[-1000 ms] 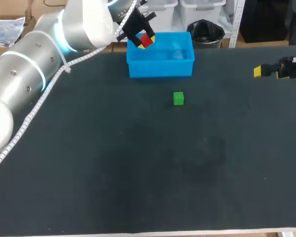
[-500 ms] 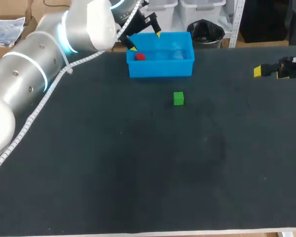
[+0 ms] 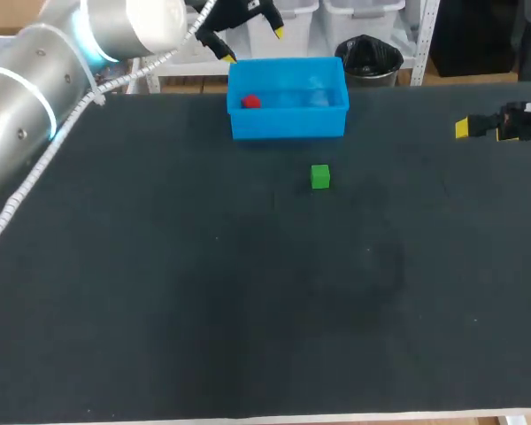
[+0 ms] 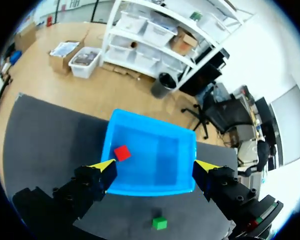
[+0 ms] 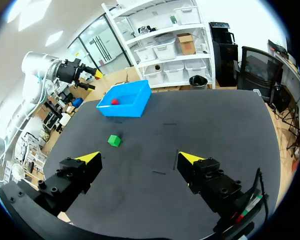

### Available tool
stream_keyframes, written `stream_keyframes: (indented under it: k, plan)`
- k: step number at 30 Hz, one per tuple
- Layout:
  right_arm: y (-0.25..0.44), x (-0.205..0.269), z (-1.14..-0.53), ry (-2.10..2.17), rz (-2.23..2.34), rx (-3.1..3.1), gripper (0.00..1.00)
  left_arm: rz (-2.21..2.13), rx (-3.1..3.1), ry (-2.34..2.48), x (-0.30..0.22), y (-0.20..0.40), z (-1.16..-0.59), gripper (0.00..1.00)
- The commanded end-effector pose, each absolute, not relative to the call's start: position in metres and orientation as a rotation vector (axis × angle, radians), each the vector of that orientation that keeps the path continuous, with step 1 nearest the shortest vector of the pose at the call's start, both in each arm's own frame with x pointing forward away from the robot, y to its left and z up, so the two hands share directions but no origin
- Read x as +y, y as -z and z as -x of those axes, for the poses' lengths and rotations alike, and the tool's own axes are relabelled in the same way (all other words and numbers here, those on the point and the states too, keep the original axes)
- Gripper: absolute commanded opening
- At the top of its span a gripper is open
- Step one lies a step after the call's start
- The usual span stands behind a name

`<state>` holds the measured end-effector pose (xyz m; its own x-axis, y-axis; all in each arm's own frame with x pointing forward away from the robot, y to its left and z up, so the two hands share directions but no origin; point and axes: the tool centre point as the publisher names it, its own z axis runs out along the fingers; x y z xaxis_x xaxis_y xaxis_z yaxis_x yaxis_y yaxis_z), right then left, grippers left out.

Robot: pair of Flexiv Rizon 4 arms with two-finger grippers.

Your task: Use the left arm to pick the red cube and place it into the blue plastic box first, then use the right arm to grasp the green cube and put it into the same blue plastic box after the first action is fully finished.

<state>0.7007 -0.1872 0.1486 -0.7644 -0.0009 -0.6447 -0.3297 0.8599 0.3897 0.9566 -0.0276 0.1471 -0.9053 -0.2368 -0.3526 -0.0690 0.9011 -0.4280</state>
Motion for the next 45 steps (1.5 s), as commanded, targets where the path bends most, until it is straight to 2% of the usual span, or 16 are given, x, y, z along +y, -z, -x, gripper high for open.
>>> stream_keyframes:
  k: [1,14,45]
  plan:
    - [-0.149,-0.187,-0.701,-0.647,0.237,2.37,1.0,0.182,2.619,0.572,-0.018,-0.158,-0.928,1.0]
    - [-0.149,-0.187,-0.701,-0.647,0.237,2.37,1.0,0.016,2.562,0.64,0.001,-0.179,-0.875,1.0]
    - [-0.149,-0.187,-0.701,-0.647,0.237,2.37,1.0,-0.45,2.501,0.656,0.052,-0.166,-0.796,1.0]
